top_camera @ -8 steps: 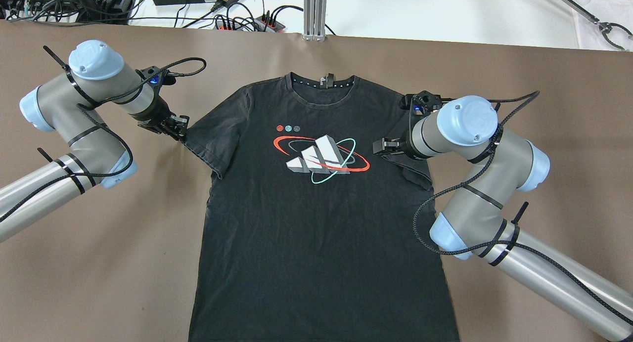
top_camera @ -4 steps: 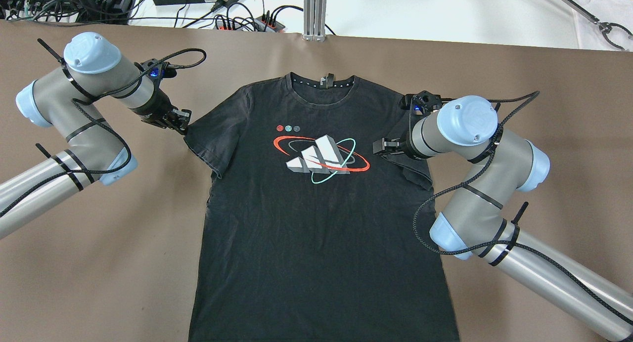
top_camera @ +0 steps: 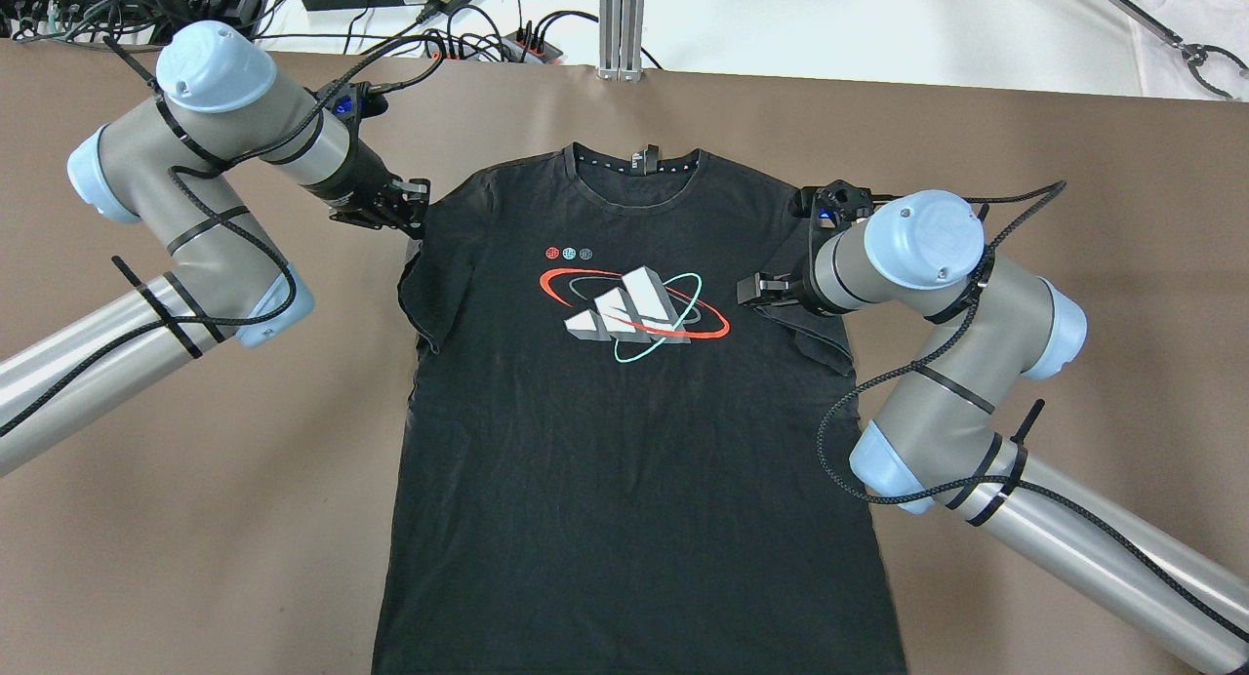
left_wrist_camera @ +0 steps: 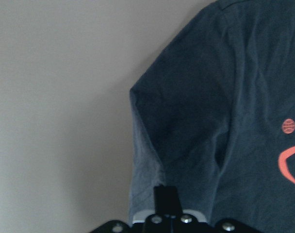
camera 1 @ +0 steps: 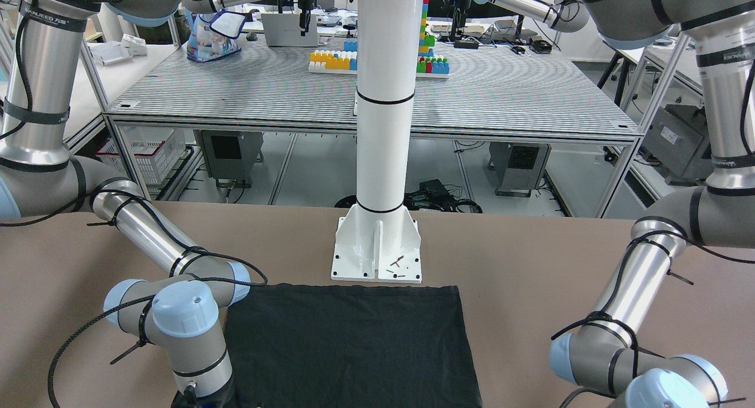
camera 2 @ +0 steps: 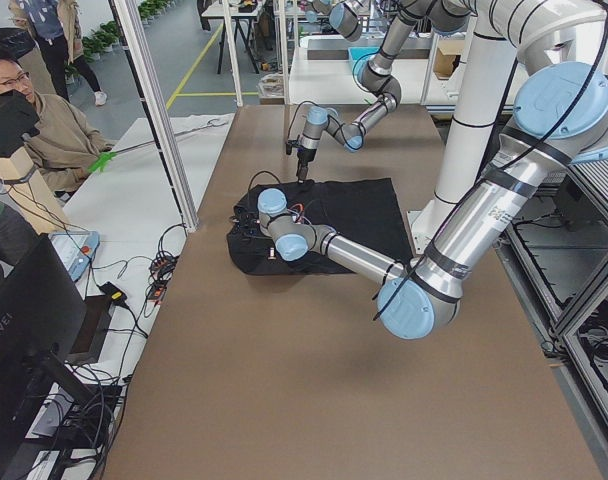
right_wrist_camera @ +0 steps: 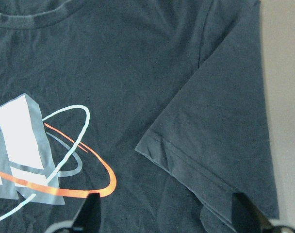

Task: Fold clothes
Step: 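Fold both sleeves inward onto the shirt body with both grippers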

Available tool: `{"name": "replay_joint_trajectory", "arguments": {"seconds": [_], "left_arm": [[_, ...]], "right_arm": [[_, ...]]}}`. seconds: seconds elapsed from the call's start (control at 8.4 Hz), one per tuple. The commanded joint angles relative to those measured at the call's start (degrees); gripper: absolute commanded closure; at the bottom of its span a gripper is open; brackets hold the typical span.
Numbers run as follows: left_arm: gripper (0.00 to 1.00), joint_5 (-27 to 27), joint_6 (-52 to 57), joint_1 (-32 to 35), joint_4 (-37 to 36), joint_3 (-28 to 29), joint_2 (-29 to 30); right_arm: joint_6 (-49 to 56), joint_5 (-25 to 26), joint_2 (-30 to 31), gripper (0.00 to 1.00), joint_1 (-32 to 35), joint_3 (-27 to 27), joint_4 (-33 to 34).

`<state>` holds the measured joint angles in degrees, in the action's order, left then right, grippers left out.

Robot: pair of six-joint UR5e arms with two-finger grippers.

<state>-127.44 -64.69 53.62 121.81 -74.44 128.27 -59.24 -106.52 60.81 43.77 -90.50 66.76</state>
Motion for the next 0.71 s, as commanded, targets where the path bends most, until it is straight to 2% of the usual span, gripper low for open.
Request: {"name": "replay_joint_trajectory", "arguments": {"seconds": [0.0, 0.24, 0.59], "left_arm": [[1.00, 0.4, -3.5, -1.0, 0.0, 5.6, 5.9], [1.00, 3.8, -4.6, -3.1, 0.3, 6.9, 7.3], [1.00, 4.8, -6.6, -5.1, 0.4, 6.9, 8.3]], "right_arm": [[0.0, 0.0, 0.4, 0.05, 0.0, -0.6, -0.1], [0.0, 0.0, 1.0, 0.05, 0.0, -1.9, 0.0], [0.1, 0.0, 1.3, 0.05, 0.0, -1.9, 0.0]]}}
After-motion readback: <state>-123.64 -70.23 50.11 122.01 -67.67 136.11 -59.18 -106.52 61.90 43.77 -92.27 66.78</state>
